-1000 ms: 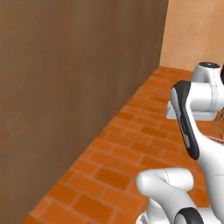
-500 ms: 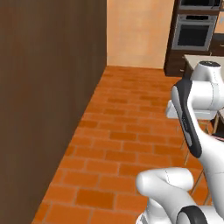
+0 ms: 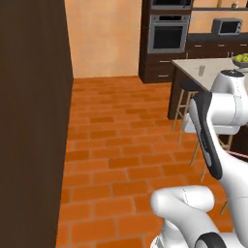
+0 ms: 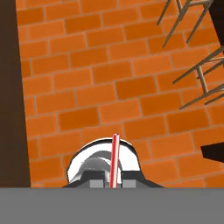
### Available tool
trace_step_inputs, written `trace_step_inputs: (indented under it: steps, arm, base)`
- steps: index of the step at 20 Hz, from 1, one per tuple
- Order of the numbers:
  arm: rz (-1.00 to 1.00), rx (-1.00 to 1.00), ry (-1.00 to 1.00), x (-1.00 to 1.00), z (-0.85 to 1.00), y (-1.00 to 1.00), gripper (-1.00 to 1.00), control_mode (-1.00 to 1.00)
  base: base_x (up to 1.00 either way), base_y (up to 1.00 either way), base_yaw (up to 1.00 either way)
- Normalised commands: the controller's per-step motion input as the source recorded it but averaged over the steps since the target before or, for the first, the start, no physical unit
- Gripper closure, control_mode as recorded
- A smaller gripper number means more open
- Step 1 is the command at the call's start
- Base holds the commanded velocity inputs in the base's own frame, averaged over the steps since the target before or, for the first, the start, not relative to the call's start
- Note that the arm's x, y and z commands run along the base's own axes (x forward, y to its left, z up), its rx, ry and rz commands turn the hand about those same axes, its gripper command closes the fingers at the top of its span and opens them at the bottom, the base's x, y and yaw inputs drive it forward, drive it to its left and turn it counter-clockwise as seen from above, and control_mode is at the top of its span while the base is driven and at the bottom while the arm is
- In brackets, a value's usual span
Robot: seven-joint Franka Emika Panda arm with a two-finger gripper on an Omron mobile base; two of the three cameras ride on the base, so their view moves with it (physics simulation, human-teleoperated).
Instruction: Take a straw from the drawer in front and place it inside the glass cup on the dining counter.
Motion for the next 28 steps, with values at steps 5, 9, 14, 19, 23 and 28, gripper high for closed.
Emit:
trace_step_inputs:
  steps: [5,9,14,19,23,28]
  arm:
    - [0.0,0.0,0.0,0.0,0.0,0.0,1.0,1.0]
    - [0.0,0.0,0.0,0.0,0.0,0.0,1.0,1.0]
    - [0.0,0.0,0.0,0.0,0.0,0.0,1.0,1.0]
    - [0.0,0.0,0.0,0.0,0.0,0.0,1.0,1.0]
    - [0.0,0.0,0.0,0.0,0.0,0.0,1.0,1.0]
    - [0.0,0.0,0.0,0.0,0.0,0.0,1.0,1.0]
  base:
    - [1.0,0.71,-0.46]
    - [1.0,0.7,-0.47]
    - [1.0,0.72,-0.47]
    - [1.0,0.78,-0.47]
    - [1.0,0.78,-0.46]
    - [0.98,0.85,-0.47]
